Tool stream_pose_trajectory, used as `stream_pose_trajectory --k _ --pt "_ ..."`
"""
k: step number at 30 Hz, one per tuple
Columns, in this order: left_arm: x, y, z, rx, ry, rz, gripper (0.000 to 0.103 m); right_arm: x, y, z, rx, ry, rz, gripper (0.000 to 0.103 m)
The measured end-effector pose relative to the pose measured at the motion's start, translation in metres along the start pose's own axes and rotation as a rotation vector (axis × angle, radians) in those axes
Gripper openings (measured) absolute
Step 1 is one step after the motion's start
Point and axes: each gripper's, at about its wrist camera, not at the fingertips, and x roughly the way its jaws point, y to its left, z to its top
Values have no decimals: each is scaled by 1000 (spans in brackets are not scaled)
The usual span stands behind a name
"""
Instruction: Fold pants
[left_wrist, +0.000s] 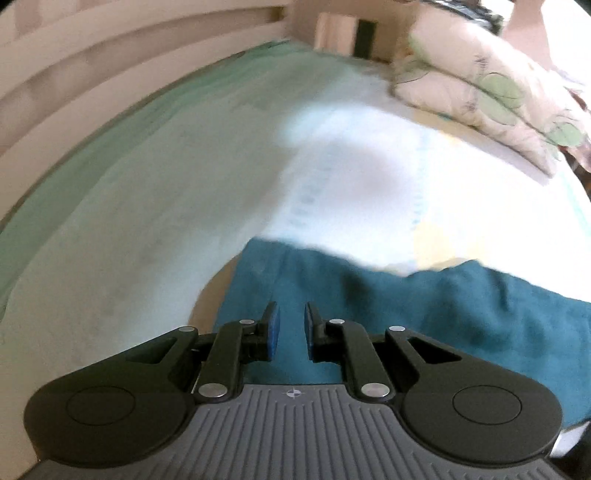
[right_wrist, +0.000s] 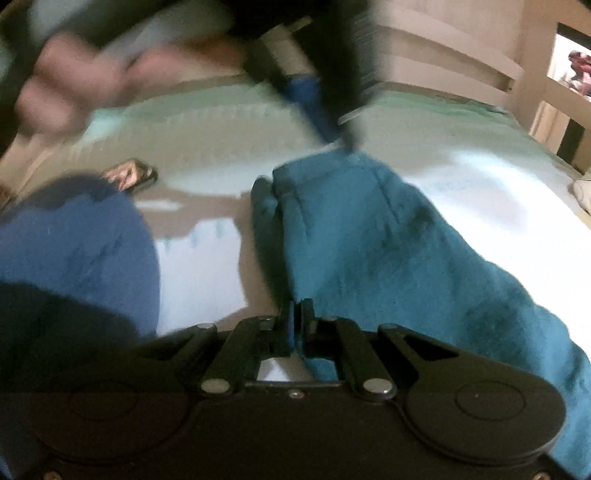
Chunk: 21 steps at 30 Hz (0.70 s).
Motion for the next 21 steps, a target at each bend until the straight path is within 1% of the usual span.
stream_pose_trajectory --k 2,4,6,7,8,10,14,17,20,21 --pt "16 -13 5 22 44 -38 14 6 -3 -5 32 13 -1 8" --pt "32 -23 8 17 80 -74 14 6 -12 -7 93 7 4 9" --pt "51 -37 9 29 130 -112 14 1 -27 -8 170 3 20 18" --pt "58 -44 11 34 144 -118 14 -6 -36 -11 217 -2 26 18" --pt "60 -49 8 42 147 -126 14 -15 -46 -16 259 -10 28 18" --pt "67 -62 13 60 149 -149 14 -30 -63 -26 320 -16 23 18" --pt "72 -83 13 85 148 -184 14 -63 -102 -50 415 -19 -45 18" --pt "84 -90 9 70 181 -193 14 -82 -130 -61 451 -34 -123 19" --pt "99 -87 -5 37 261 -188 14 -88 -164 -64 474 -49 -207 20" --pt "105 -85 -13 30 300 -185 14 -88 -176 -64 485 -57 -226 22"
